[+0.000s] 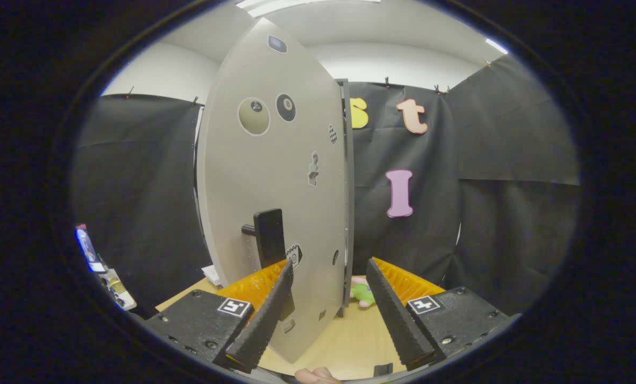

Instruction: Open the shoe cabinet door, grab the shoes and put them into the shoe cabinet, then close the shoe cabinet door.

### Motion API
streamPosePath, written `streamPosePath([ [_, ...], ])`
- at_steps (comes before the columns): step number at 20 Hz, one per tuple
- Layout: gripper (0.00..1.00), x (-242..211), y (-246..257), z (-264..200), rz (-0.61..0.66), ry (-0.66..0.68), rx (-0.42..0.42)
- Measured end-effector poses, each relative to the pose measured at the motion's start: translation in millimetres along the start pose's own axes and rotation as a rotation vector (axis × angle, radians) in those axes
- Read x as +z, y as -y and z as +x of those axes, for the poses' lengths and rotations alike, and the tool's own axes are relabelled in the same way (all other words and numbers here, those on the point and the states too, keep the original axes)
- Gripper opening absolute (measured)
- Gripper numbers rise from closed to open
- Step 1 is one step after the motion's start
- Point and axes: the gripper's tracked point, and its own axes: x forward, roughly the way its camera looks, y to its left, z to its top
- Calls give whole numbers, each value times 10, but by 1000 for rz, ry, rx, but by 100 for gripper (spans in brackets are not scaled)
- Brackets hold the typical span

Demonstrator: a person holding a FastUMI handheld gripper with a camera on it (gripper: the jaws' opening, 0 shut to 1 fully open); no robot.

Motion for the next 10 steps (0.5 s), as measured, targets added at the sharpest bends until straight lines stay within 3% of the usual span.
streamPosePath([
  [10, 92, 1, -482, 324, -42, 24, -44],
])
